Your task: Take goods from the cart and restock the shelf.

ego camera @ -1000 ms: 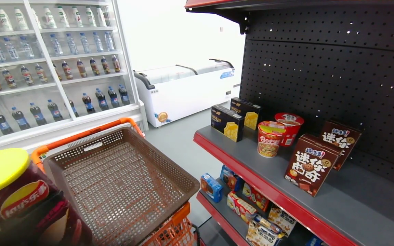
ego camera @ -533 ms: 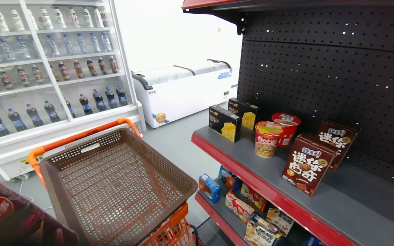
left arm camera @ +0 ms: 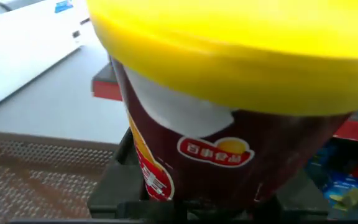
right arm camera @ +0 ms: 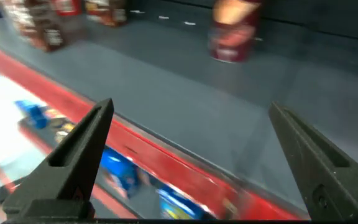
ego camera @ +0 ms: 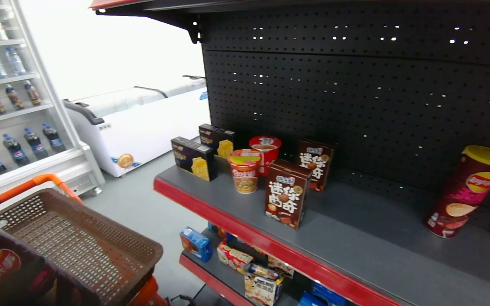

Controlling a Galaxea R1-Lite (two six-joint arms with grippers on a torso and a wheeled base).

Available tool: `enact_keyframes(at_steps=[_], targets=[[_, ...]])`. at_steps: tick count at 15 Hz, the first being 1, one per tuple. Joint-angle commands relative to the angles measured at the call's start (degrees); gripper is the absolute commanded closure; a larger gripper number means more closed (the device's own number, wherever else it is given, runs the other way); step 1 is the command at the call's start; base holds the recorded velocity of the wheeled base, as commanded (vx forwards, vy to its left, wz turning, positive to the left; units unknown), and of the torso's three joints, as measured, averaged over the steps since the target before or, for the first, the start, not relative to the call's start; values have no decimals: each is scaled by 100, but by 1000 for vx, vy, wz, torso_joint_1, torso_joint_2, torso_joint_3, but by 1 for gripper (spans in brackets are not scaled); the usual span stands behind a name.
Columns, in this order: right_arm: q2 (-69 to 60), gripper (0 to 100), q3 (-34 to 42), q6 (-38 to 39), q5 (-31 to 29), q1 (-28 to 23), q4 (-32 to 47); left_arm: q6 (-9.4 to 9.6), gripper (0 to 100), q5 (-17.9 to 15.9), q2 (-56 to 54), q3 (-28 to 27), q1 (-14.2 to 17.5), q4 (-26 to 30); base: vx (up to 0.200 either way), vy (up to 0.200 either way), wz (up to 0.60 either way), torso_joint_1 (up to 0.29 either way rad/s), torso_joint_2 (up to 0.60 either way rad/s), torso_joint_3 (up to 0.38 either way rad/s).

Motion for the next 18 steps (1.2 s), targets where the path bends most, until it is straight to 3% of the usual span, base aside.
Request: enact_keyframes(at_steps=[1, 10, 18], targets=[[9, 0, 1, -2, 2, 0, 0, -2, 100, -1, 45, 24, 4, 8, 0, 0, -600, 2, 2, -2], [9, 0, 1, -2, 2, 0, 0, -20, 100, 8, 37, 42, 21, 17, 0, 0, -600, 1, 4, 0], [9, 0, 1, -28, 11, 0, -9, -20, 100, 298, 125, -160, 39, 8, 0, 0, 0, 0, 0, 0]])
